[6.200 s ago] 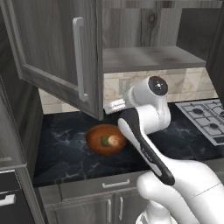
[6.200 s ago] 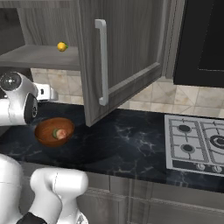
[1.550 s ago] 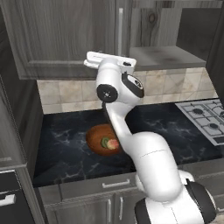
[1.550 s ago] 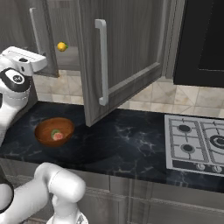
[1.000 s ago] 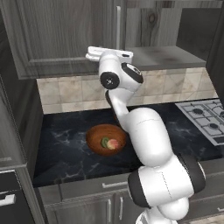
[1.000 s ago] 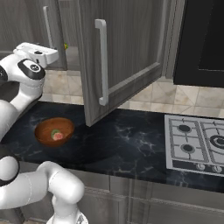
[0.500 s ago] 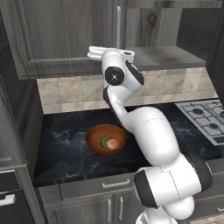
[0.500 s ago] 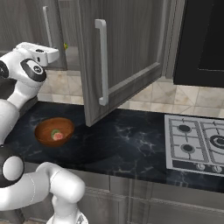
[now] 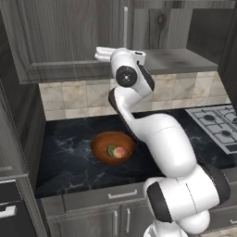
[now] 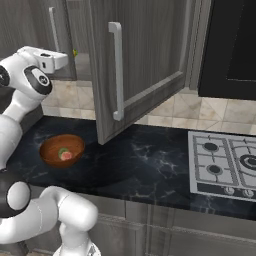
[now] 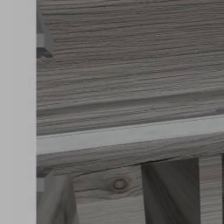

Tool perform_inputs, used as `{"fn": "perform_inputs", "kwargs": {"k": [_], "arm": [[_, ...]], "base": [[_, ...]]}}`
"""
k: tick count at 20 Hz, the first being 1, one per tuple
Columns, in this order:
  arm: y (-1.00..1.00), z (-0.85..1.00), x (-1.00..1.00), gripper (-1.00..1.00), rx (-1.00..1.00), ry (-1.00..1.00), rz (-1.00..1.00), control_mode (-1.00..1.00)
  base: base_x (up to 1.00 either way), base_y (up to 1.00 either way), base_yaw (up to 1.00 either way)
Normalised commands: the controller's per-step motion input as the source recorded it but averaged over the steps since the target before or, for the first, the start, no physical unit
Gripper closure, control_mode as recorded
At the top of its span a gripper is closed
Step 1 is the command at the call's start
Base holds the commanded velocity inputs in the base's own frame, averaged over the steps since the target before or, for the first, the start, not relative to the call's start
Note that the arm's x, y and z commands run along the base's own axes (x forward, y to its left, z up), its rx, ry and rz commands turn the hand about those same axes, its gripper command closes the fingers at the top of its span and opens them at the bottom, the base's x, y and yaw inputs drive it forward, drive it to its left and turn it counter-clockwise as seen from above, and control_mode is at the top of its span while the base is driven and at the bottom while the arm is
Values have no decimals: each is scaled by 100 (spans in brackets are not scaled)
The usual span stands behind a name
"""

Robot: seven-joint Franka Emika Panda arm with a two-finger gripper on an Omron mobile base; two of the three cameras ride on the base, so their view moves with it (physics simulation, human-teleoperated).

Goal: Open the cabinet. Pick the kiwi and peach from the cabinet and place them into the bowl. Then close the cabinet.

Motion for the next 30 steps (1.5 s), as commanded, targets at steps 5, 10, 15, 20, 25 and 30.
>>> {"fn": "perform_inputs", "kwargs": {"k": [5,10,15,20,25,30], "arm": [[0,0,-12,-100,0,0,0,-100],[0,0,-95,-100,0,0,0,-100],[-2,0,-100,-100,1,0,0,-100],[-35,7,-100,-100,11,3,0,-100],[-46,7,-100,-100,13,10,0,-100],[-39,6,-100,-100,10,18,0,-100]], "base": [[0,0,0],[0,0,0],[0,0,0],[0,0,0],[0,0,0],[0,0,0]]}}
